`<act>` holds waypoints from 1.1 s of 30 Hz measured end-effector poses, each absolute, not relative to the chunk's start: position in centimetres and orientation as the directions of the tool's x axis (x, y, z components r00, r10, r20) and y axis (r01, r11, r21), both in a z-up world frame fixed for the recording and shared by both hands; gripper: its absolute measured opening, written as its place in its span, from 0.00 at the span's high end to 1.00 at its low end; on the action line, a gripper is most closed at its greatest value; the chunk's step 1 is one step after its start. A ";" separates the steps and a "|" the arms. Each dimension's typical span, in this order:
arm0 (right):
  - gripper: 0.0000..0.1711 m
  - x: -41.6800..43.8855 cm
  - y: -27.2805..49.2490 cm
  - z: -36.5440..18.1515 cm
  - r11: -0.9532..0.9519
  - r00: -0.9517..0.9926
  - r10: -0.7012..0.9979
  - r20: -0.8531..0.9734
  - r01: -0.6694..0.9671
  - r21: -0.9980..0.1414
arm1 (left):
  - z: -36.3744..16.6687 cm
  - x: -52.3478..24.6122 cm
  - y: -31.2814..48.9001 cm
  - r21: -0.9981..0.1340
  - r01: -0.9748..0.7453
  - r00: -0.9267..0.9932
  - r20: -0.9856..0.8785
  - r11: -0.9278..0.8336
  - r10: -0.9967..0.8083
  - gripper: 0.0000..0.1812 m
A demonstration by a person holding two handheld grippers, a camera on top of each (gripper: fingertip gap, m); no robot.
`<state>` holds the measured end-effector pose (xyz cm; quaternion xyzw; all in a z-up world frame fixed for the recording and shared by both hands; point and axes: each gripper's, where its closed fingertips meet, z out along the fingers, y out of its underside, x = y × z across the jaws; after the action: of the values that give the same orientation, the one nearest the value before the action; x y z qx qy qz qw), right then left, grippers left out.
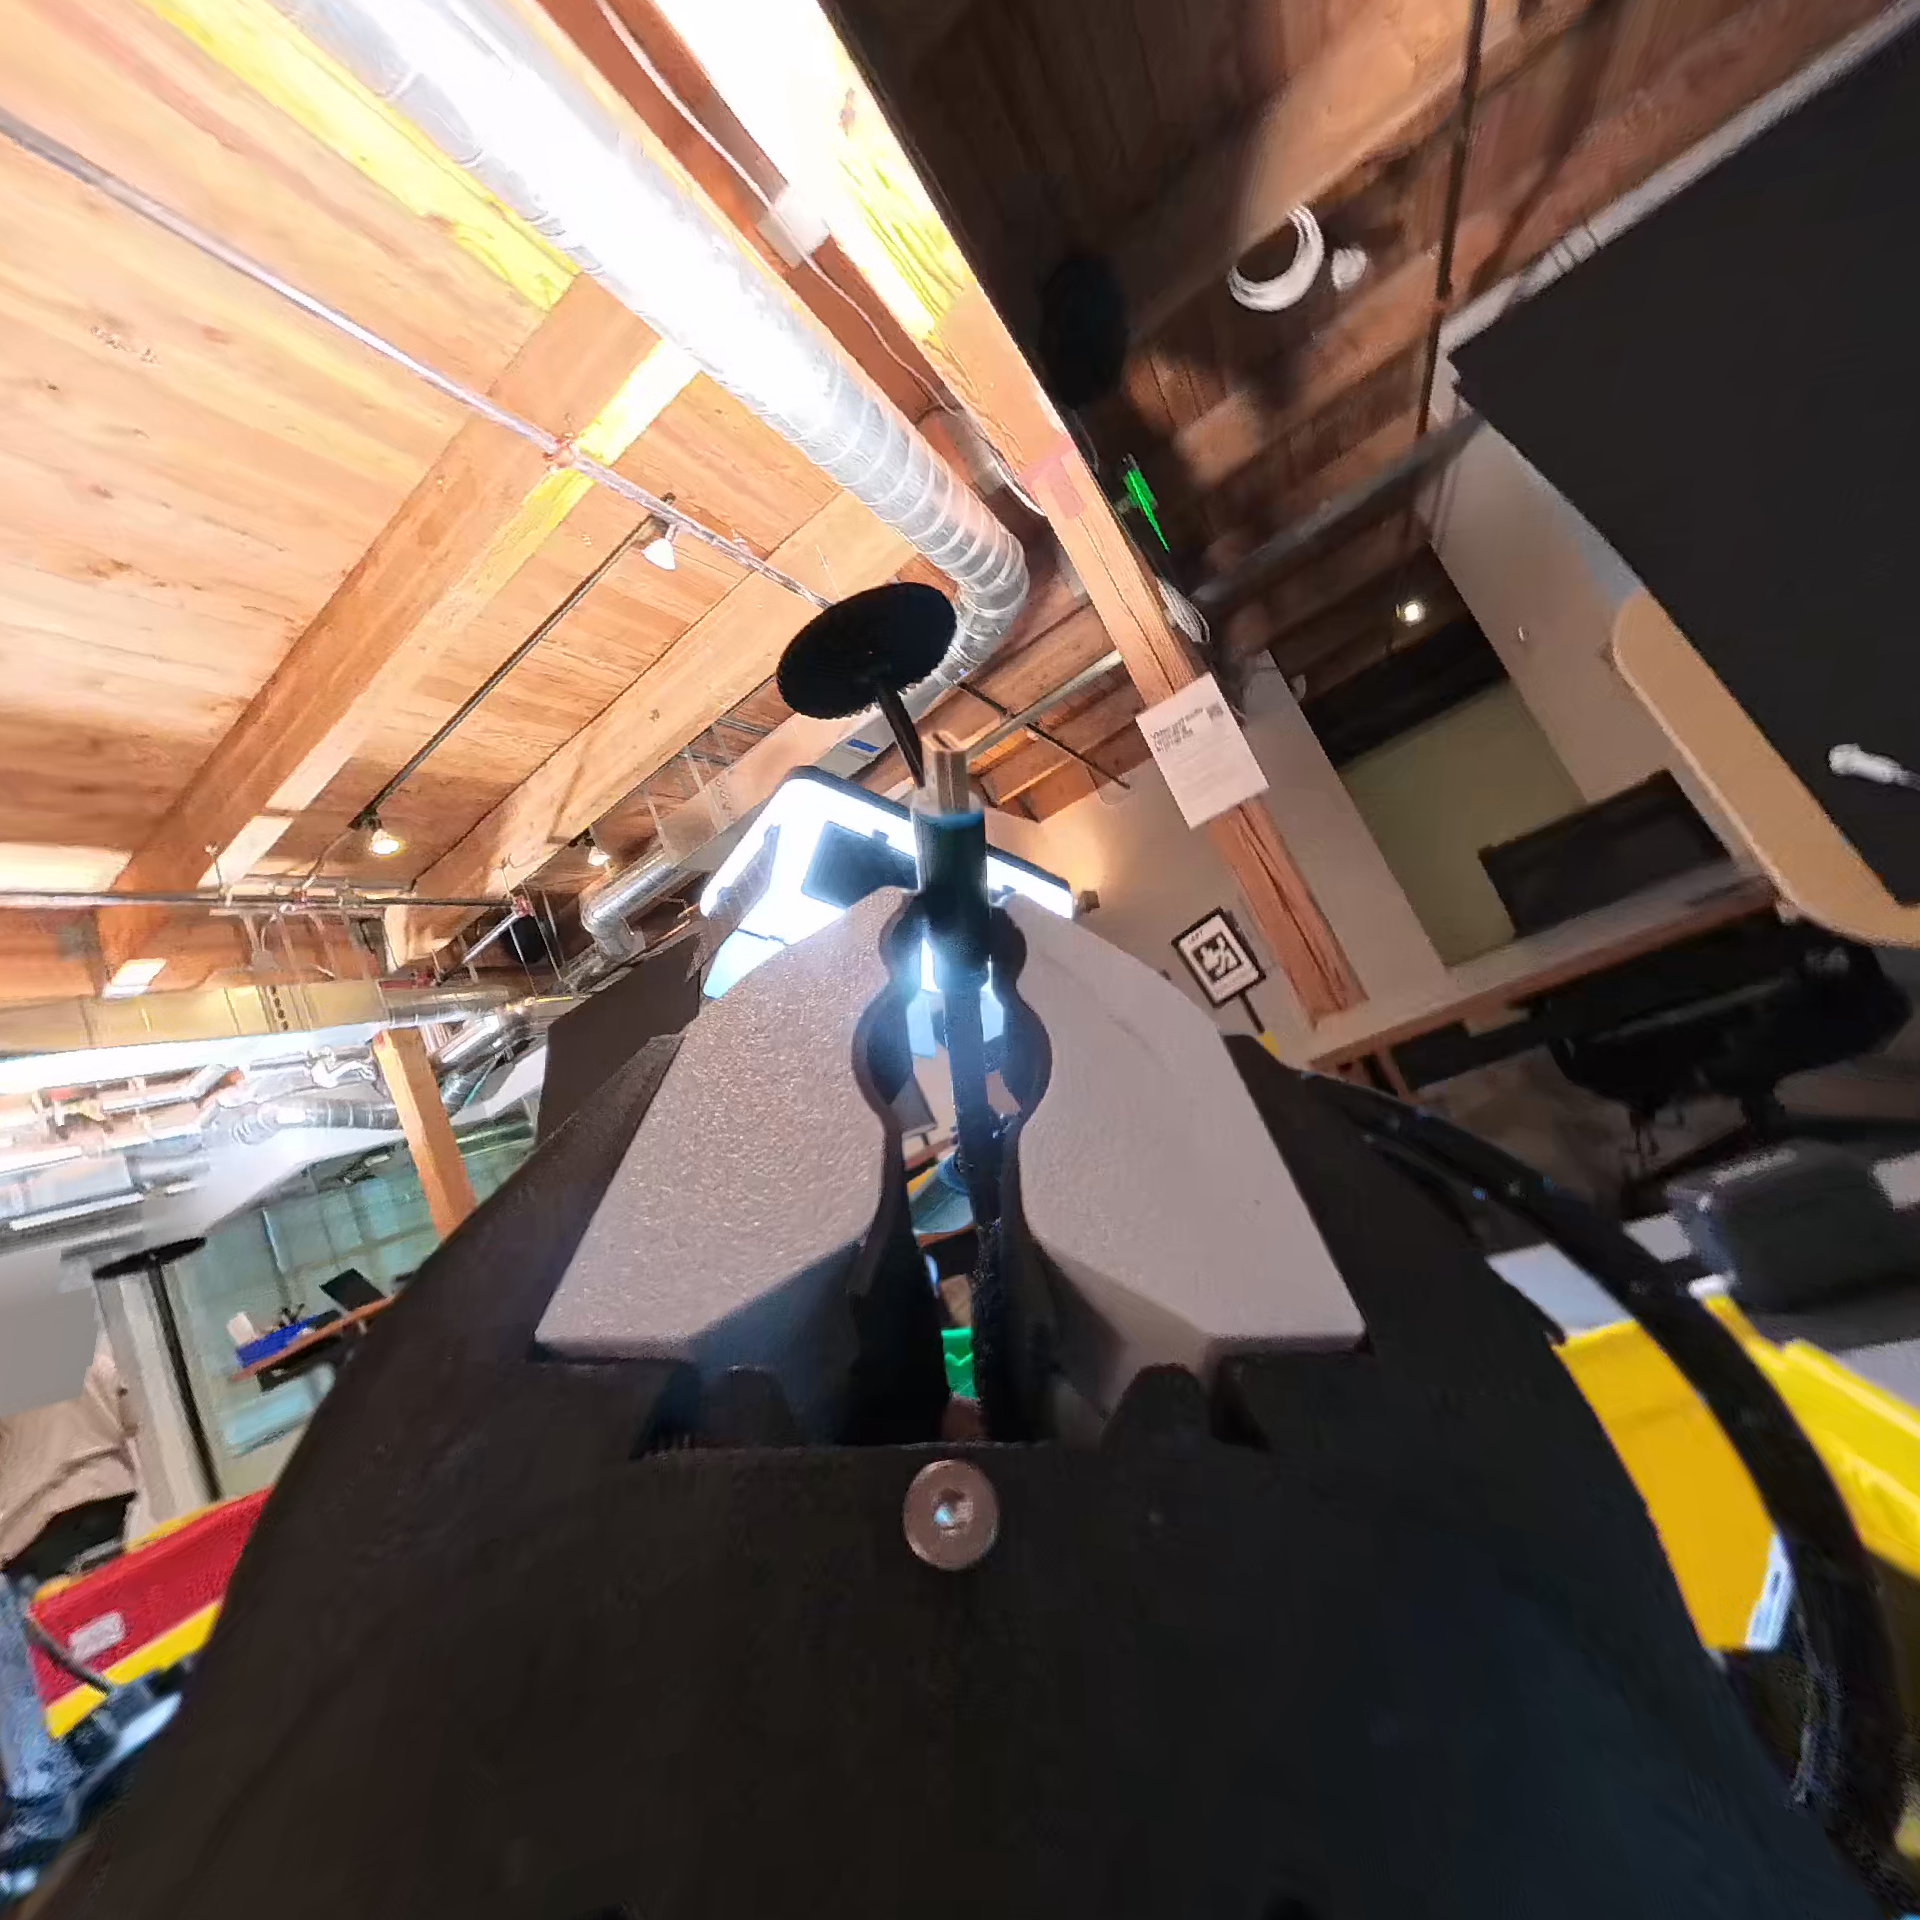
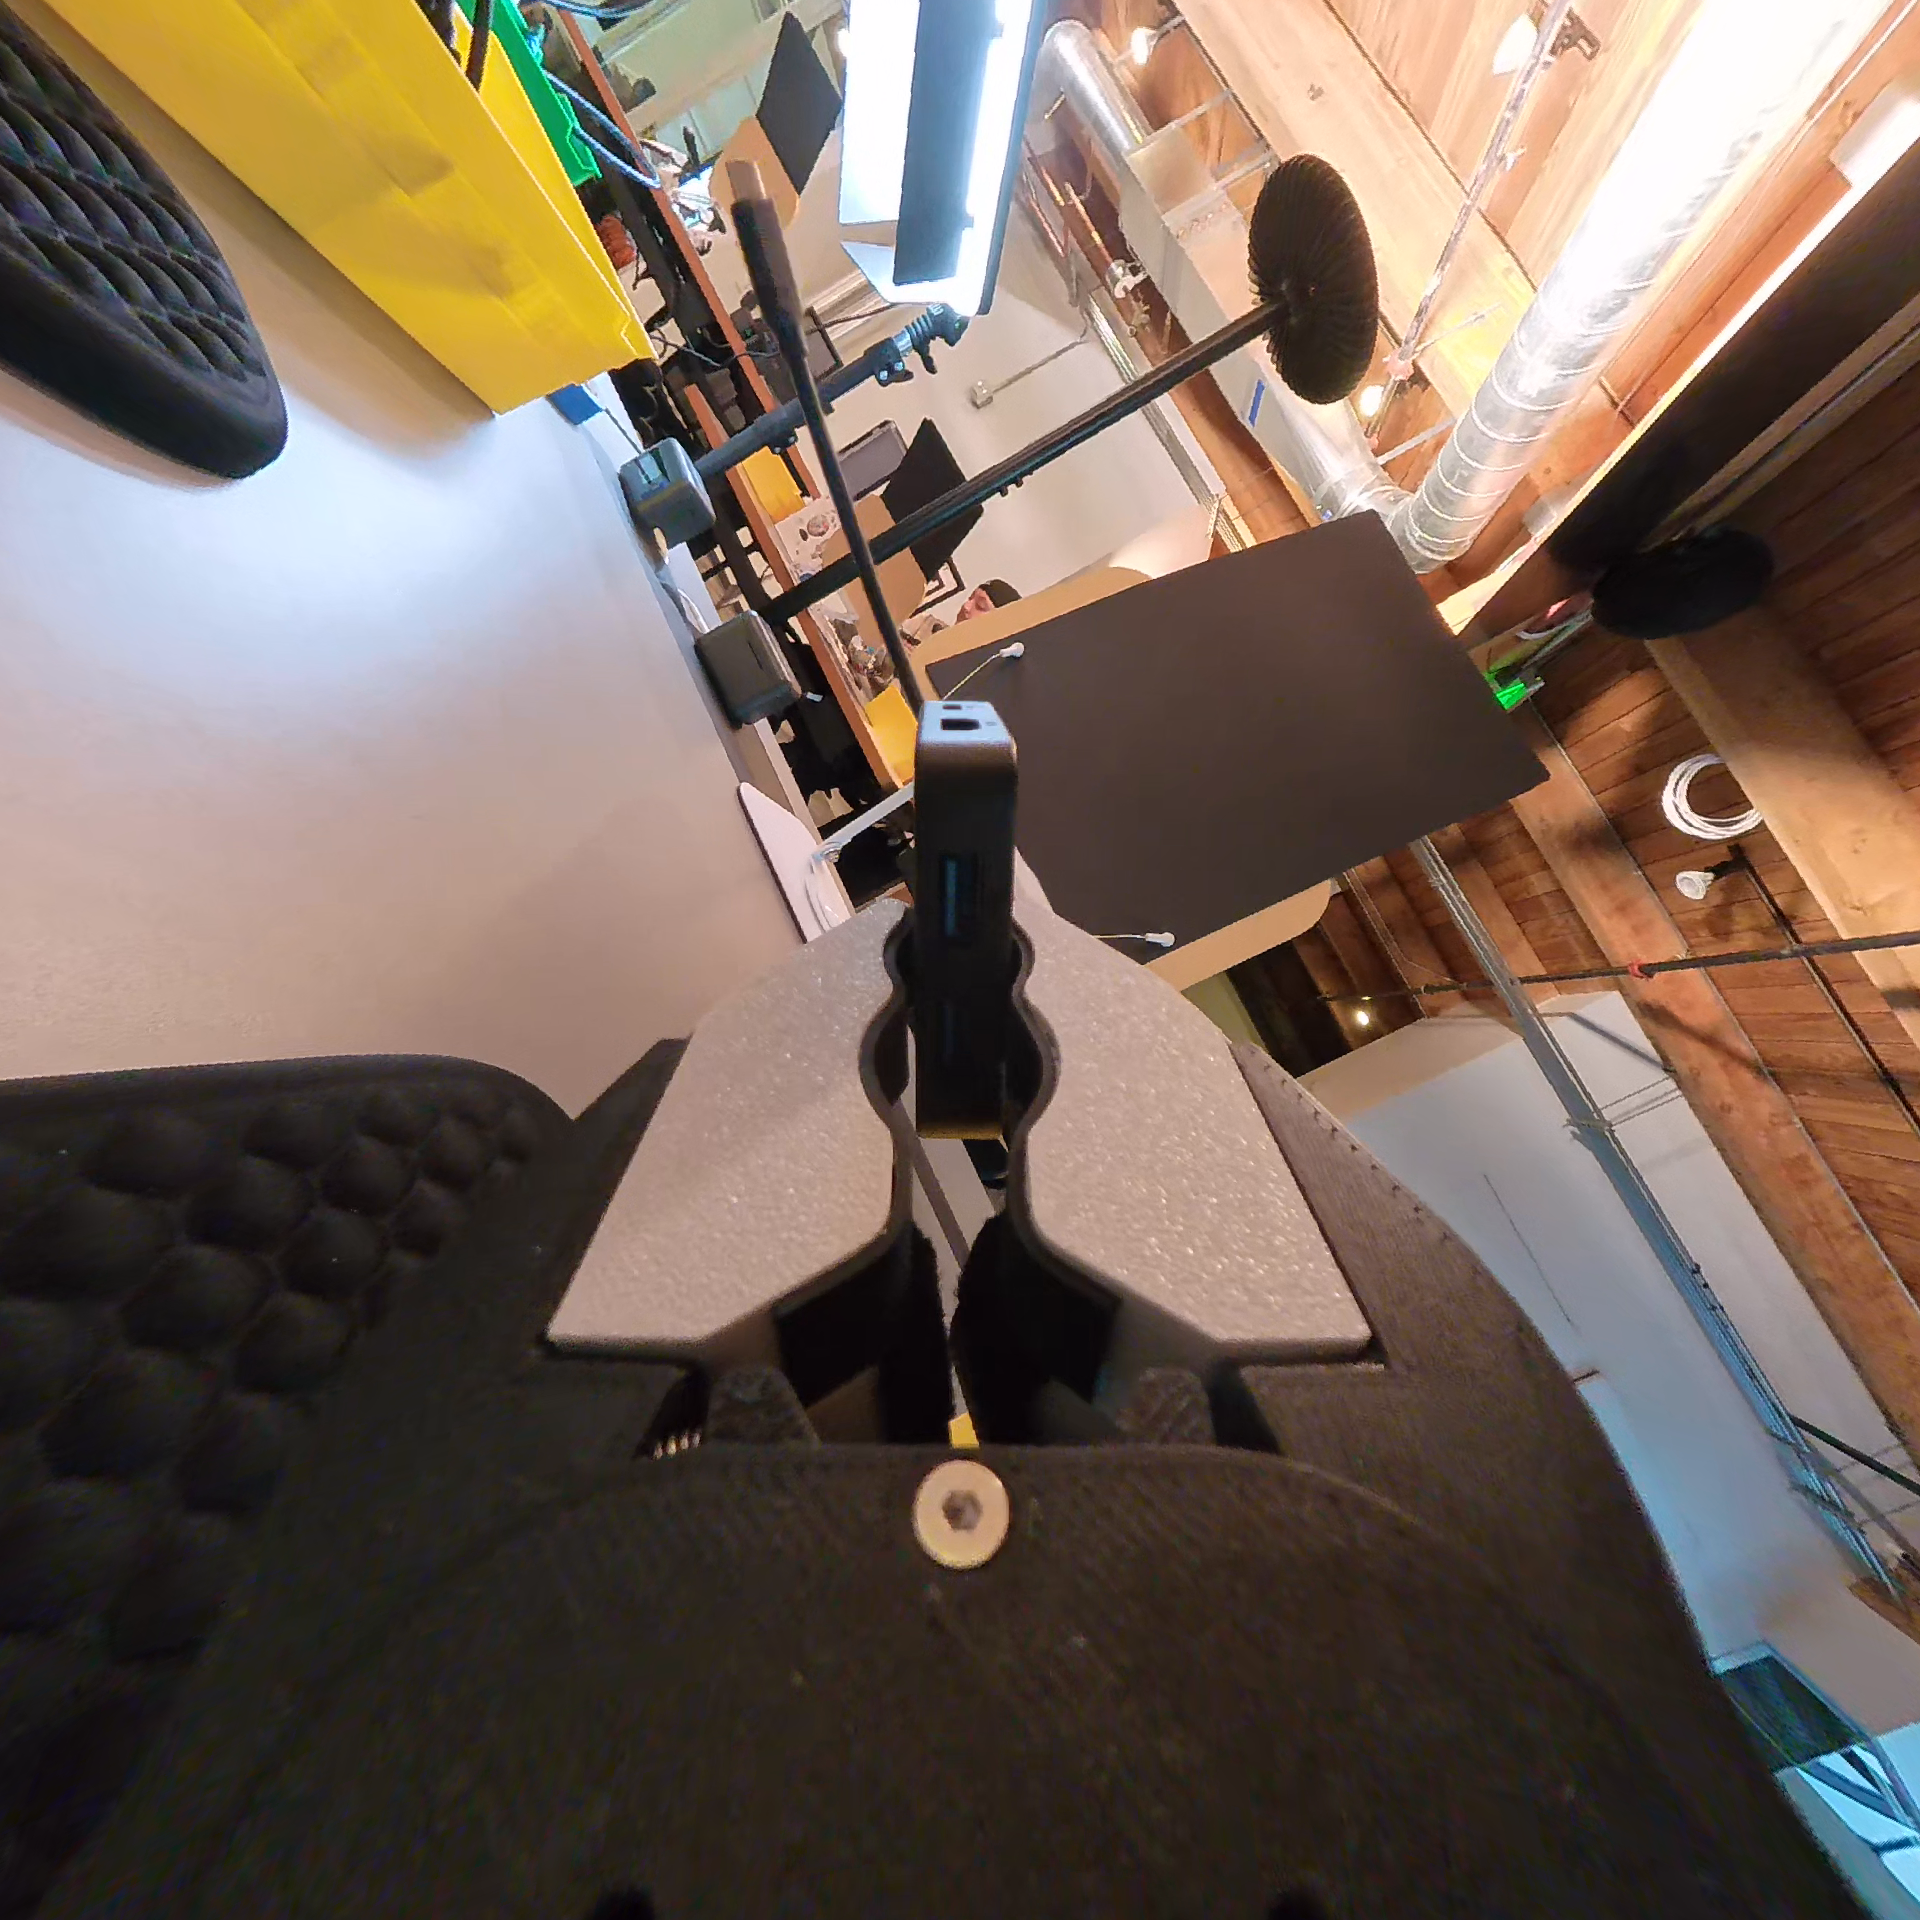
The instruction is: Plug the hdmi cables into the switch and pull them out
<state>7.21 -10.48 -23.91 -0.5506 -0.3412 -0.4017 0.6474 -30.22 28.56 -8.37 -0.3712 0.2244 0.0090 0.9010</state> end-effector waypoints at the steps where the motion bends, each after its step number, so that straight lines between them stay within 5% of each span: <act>1: 0.92 7.2 -10.5 -23.9 0.071 0.444 -0.144 0.884 0.896 -0.438 | -8.6 -29.8 28.7 -0.662 -0.206 0.888 -0.436 0.721 -0.146 0.93; 6: 0.92 7.3 -10.5 -23.9 0.069 0.448 -0.147 0.882 0.894 -0.443 | -7.9 -29.2 27.6 -0.637 -0.229 0.872 -0.471 0.736 -0.136 0.93; 13: 0.92 8.6 -10.3 -23.9 -0.015 0.432 -0.199 0.880 0.896 -0.443 | -4.5 -24.9 21.8 -0.282 -0.677 0.511 -0.845 0.680 0.159 0.93; 17: 0.92 9.4 -10.0 -23.8 -0.094 0.402 -0.255 0.880 0.895 -0.436 | -8.2 -20.4 16.9 -0.096 -0.830 0.150 -0.987 0.549 0.055 0.94; 22: 0.92 9.5 -9.7 -24.0 -0.167 0.335 -0.307 0.891 0.902 -0.397 | -19.5 -11.3 7.1 0.140 -0.726 -0.229 -0.973 0.674 -0.044 0.94; 26: 0.92 9.3 -9.4 -23.9 -0.255 0.198 -0.321 0.926 0.924 -0.286 | -25.4 -5.3 1.8 0.091 -0.595 -0.304 -0.945 0.798 -0.118 0.94; 33: 0.92 8.6 -7.5 -26.1 -0.424 -0.059 -0.223 0.973 0.905 -0.042 | -28.1 -1.0 -1.1 -0.028 -0.593 -0.302 -0.919 0.805 -0.254 0.94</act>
<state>8.57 -7.47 -26.07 -0.5333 -0.3194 -0.6539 0.4313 -0.95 -1.06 -28.10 -0.2680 0.7906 0.1609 0.5266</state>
